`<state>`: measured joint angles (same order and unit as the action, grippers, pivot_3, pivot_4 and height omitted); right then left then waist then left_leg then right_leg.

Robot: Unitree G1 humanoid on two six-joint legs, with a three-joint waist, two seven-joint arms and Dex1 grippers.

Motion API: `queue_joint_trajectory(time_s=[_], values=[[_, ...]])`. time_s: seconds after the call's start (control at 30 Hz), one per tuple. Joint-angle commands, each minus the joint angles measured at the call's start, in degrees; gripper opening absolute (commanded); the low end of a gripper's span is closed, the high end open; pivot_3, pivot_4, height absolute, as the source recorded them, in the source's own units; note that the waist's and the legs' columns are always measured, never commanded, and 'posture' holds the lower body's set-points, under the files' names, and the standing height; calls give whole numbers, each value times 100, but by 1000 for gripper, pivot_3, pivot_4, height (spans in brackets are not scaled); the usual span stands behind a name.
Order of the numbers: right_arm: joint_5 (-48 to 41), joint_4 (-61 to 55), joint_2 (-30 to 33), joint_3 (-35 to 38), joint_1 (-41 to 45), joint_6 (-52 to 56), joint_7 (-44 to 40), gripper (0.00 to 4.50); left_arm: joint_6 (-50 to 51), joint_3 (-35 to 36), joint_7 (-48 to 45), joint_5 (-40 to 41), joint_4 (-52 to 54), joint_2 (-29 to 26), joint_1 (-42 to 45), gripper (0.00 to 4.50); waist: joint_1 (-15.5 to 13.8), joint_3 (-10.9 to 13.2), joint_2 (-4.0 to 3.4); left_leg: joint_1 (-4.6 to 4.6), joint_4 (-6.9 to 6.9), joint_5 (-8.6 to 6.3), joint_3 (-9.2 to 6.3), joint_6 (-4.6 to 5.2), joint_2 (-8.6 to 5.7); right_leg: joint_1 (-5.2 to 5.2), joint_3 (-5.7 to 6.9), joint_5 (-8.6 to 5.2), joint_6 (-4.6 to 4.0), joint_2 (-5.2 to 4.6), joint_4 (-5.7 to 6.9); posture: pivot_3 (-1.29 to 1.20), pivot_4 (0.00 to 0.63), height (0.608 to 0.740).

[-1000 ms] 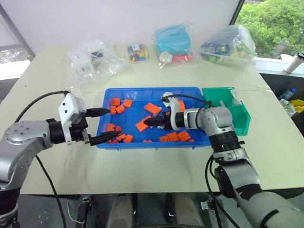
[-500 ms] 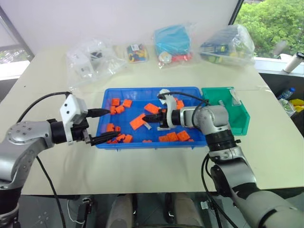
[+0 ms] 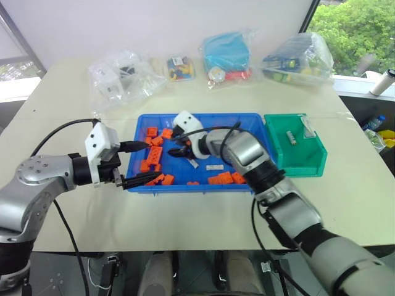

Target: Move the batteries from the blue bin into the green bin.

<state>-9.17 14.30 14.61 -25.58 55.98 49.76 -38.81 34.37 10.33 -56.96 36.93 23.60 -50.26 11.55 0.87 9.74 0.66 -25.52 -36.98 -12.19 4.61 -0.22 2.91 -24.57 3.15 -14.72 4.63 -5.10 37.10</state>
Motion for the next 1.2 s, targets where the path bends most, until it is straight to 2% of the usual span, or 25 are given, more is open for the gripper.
queue_joint_trajectory(time_s=[0.03, 0.33, 0.63, 0.73, 0.8, 0.83, 0.9, 1.03, 1.1, 1.2], values=[[-72, -936, 257, -47, -147, 488, -262, 2410, -120, 49, -37, 31, 95, 14, 75, 4500, 30, 0, 0, 1, 1, 0, 0, 0, 1, 0, 0, 0, 0, 2, 1, 0, 150, 736], [-128, -1663, 359, -47, -735, 1208, -201, 2410, -175, -6, -125, -33, -16, 22, 161, 4500, 4, 0, 1, 6, 4, 0, 3, 0, 6, -2, 0, 0, 0, 8, 6, 0, 150, 736], [17, -1180, 246, -141, -952, 933, -46, 2410, -204, -119, -165, -59, -81, 73, 335, 4500, -4, 0, 1, 5, 2, 0, 2, 0, 4, 0, 1, -2, -3, 8, 5, 0, 150, 736], [86, -1002, 237, -143, -1005, 752, -50, 1547, -186, -125, -165, -62, -73, 96, 370, 4500, 3, 0, 2, 7, 2, 0, 2, 0, 4, 1, 1, 0, -1, 9, 6, 0, 150, 736], [107, -978, 251, -140, -1026, 688, -71, 782, -190, -130, -167, -63, -74, 99, 376, 4500, 5, 0, 2, 7, 3, 0, 2, 0, 4, 1, 1, 0, 0, 10, 6, 0, 150, 736], [70, -1025, 258, -100, -1032, 693, -109, 188, -191, -134, -165, -61, -76, 100, 380, 4500, 5, -1, 2, 7, 3, 0, 1, 0, 5, 1, 1, 0, 0, 10, 6, 0, 150, 736], [-104, -1221, 261, 72, -1016, 838, -217, 94, -189, -148, -160, -59, -82, 103, 395, 4500, 5, -1, 2, 8, 3, 0, 1, 0, 5, 1, 1, 0, 0, 9, 6, 0, 150, 736], [-730, -1893, 516, 1152, -641, 1731, -319, 94, -229, -246, -190, -88, -136, 151, 423, 4500, -25, 5, 1, 3, 2, 0, 0, 0, 5, 1, 1, 0, 0, 8, 6, 0, 150, 736], [-856, -2017, 823, 1586, -463, 1967, -293, 94, -255, -284, -208, -111, -174, 176, 448, 4500, -31, 6, 2, 1, -3, 0, 0, 0, 4, 1, 1, 0, -1, 6, 4, 0, 150, 736], [-840, -2004, 1722, 2101, -310, 2052, -327, 94, -297, -331, -253, -142, -242, 233, 495, 4500, -55, 6, 3, 0, -5, 0, -1, 0, 2, 3, 3, -6, -10, 4, -2, 0, 150, 736]])
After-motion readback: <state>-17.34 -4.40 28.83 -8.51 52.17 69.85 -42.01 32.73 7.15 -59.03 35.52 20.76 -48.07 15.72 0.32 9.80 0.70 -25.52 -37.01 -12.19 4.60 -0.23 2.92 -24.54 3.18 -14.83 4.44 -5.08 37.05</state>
